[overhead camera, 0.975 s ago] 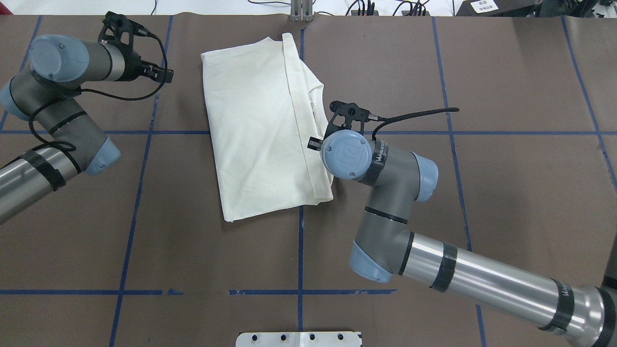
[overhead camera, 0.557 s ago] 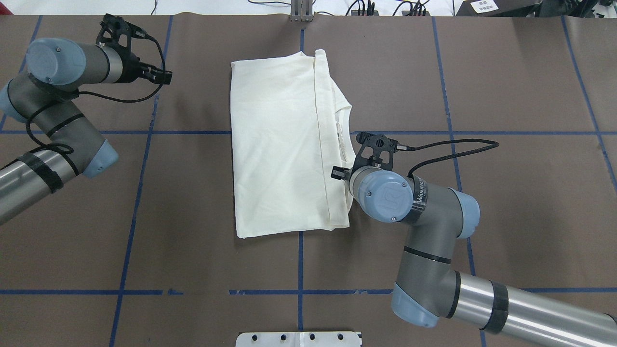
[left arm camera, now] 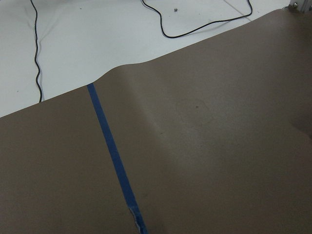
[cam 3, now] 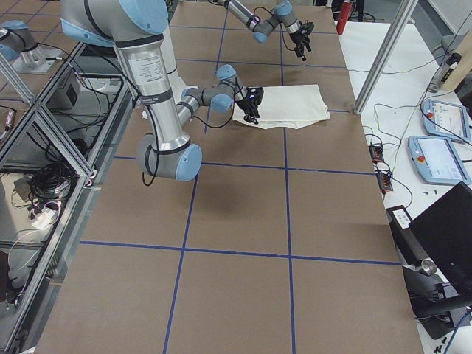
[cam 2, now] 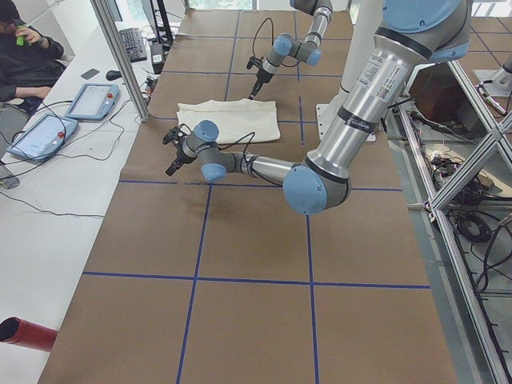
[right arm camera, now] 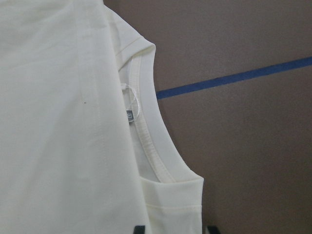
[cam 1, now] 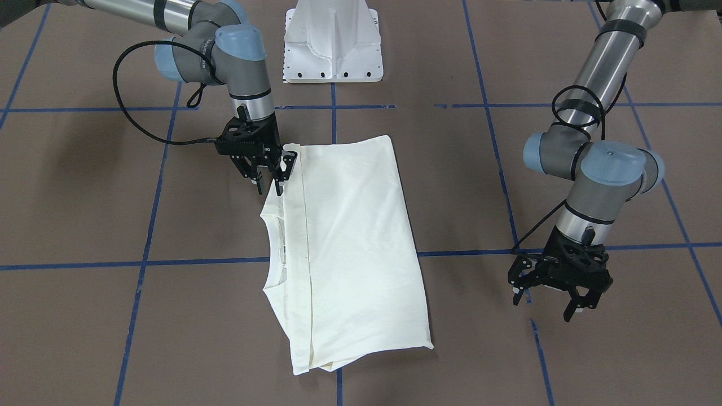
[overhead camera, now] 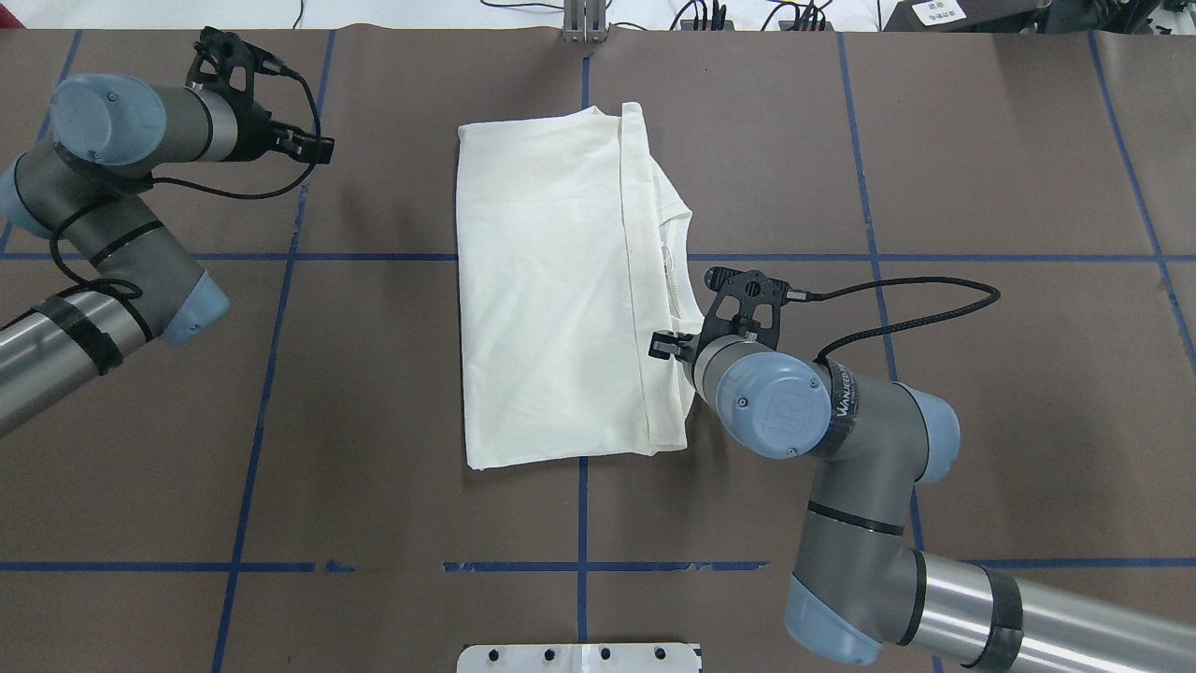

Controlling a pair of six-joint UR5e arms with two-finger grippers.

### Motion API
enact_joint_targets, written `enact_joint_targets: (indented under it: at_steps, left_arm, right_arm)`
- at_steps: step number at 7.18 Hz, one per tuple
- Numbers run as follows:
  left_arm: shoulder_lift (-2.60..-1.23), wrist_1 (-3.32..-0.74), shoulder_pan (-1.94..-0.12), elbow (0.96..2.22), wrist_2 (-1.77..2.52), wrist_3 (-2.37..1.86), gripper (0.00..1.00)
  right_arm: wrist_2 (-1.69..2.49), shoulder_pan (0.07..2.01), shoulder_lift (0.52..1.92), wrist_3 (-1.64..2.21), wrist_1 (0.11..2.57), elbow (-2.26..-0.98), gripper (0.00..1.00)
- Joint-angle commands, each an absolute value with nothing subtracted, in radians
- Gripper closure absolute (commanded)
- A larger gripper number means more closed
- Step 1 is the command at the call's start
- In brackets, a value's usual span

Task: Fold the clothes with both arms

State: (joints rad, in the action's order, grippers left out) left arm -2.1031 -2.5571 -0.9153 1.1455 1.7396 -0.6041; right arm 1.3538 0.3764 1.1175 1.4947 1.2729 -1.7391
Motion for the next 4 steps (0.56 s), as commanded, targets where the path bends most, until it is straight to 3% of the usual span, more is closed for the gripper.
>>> enact_joint_targets:
  at_steps: [1,4]
  left_arm:
    - [-2.103,-2.557,-0.914,1.144,1.74,-0.607,0.0]
    - [-2.103,-2.557,-0.891,1.144,1.74,-0.646,0.0]
  right_arm:
    - [1.353,0.307,1.12,1.326,1.308,-1.772,0.0]
    - [1.209,0.19,1.115,1.101,1.363,-1.787,0.0]
